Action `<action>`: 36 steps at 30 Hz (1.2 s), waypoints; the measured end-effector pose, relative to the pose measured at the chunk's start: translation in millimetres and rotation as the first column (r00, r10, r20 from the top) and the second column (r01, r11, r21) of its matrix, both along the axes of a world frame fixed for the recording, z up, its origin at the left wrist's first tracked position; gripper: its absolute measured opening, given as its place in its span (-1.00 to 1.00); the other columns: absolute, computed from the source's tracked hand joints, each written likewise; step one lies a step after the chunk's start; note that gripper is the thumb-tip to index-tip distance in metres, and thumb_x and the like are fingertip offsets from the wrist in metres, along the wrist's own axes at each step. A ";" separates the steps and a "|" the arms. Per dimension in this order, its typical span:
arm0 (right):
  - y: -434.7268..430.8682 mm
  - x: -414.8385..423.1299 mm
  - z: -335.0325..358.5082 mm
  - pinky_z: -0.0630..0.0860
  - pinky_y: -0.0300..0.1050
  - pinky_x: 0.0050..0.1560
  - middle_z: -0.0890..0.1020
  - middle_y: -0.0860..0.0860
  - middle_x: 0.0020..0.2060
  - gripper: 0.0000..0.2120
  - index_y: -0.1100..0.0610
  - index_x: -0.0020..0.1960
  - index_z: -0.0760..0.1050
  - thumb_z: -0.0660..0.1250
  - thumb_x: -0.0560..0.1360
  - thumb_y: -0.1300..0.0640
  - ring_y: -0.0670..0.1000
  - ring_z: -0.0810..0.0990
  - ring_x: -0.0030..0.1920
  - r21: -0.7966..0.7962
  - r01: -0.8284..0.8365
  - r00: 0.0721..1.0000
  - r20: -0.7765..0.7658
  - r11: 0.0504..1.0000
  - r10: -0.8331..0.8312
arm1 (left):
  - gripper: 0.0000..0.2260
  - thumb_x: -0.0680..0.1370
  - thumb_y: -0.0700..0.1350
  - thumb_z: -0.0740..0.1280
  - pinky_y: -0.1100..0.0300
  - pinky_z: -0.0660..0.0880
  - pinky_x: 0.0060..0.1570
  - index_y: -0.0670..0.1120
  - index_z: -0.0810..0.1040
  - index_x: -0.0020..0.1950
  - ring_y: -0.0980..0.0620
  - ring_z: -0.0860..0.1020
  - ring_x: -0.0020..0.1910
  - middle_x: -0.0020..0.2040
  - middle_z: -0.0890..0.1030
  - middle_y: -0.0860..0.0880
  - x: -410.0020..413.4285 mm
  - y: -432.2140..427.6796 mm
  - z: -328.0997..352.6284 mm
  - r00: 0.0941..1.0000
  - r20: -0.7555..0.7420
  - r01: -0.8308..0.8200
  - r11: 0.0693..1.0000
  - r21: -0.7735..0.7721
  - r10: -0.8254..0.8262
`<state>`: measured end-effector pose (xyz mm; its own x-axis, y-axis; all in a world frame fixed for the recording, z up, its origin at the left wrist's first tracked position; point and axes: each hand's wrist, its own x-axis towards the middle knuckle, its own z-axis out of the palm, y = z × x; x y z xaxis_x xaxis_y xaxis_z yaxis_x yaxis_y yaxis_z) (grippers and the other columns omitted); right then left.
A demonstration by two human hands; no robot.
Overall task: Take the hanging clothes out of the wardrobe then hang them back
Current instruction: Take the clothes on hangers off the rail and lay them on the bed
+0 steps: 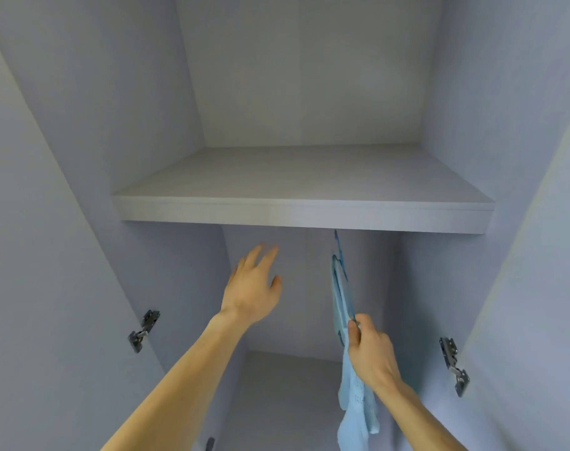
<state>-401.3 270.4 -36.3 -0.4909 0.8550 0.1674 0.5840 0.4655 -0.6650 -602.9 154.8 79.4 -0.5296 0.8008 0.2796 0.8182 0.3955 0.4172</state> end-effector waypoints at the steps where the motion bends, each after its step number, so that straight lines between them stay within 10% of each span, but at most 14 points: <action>1: -14.1 0.7 -5.5 0.28 -0.03 -0.31 0.43 -0.10 -0.45 -0.79 0.17 0.15 0.42 0.09 0.68 0.08 0.07 0.42 -0.39 -0.001 -0.018 1.000 0.001 1.000 0.018 | -0.55 0.64 -0.04 0.21 0.10 0.34 0.38 0.10 0.29 0.54 -0.01 0.29 0.49 0.55 0.28 0.07 0.0 -12.8 -11.8 0.992 0.122 -0.025 1.000 -0.008 0.026; 4: -56.0 2.5 -19.1 0.21 -0.03 -0.28 0.40 -0.12 -0.47 -0.81 0.13 0.15 0.41 0.08 0.68 0.07 0.07 0.38 -0.39 0.002 -0.089 0.995 0.034 0.996 0.088 | -0.71 0.61 -0.09 0.25 0.27 0.46 0.15 0.07 0.57 0.31 0.04 0.58 0.23 0.19 0.65 0.07 6.3 -52.0 -46.9 0.909 0.403 -0.104 0.994 -0.016 0.101; 10: -143.4 -5.5 -36.9 0.14 -0.05 -0.30 0.37 -0.07 -0.50 -0.88 0.10 0.07 0.40 0.13 0.67 0.09 0.02 0.31 -0.47 0.005 -0.311 0.950 0.029 0.950 0.310 | -0.74 0.63 -0.04 0.26 0.36 0.39 0.10 0.03 0.59 0.30 0.13 0.57 0.15 0.16 0.65 0.07 33.1 -121.3 -84.4 0.771 0.622 -0.063 0.989 -0.133 0.133; 17: -242.8 -3.5 -68.5 0.22 -0.13 -0.38 0.38 -0.13 -0.45 -0.85 0.06 0.04 0.39 0.11 0.67 0.02 -0.06 0.35 -0.45 -0.109 -0.571 0.818 0.006 0.813 0.575 | -0.80 0.67 -0.06 0.22 0.14 0.54 -0.02 -0.10 0.61 0.04 0.04 0.65 -0.17 -0.10 0.69 -0.01 57.9 -209.6 -101.9 0.389 0.905 -0.349 0.937 -0.031 0.175; 30: -353.2 -91.4 -57.6 0.41 -0.19 0.16 0.52 -0.17 0.11 -0.54 -0.05 0.23 0.51 0.19 0.49 -0.31 -0.13 0.51 0.04 0.000 -0.914 0.405 0.038 0.405 0.913 | -0.78 0.63 -0.04 0.27 0.18 0.54 -0.19 0.03 0.72 0.02 0.07 0.40 -0.29 -0.31 0.39 0.02 113.3 -438.5 -132.8 0.144 0.933 -0.760 0.641 -0.108 0.329; 36: -465.8 -110.7 -47.4 0.34 0.07 0.39 0.50 -0.09 0.33 -0.43 -0.16 0.23 0.55 0.03 0.50 -0.47 0.00 0.30 0.41 0.115 -0.990 -0.076 0.085 -0.086 0.993 | -0.79 0.63 0.00 0.29 0.20 0.56 -0.22 0.02 0.72 0.07 0.14 0.38 -0.34 -0.33 0.37 0.04 197.6 -521.3 -121.9 0.047 0.946 -0.878 0.465 -0.114 0.322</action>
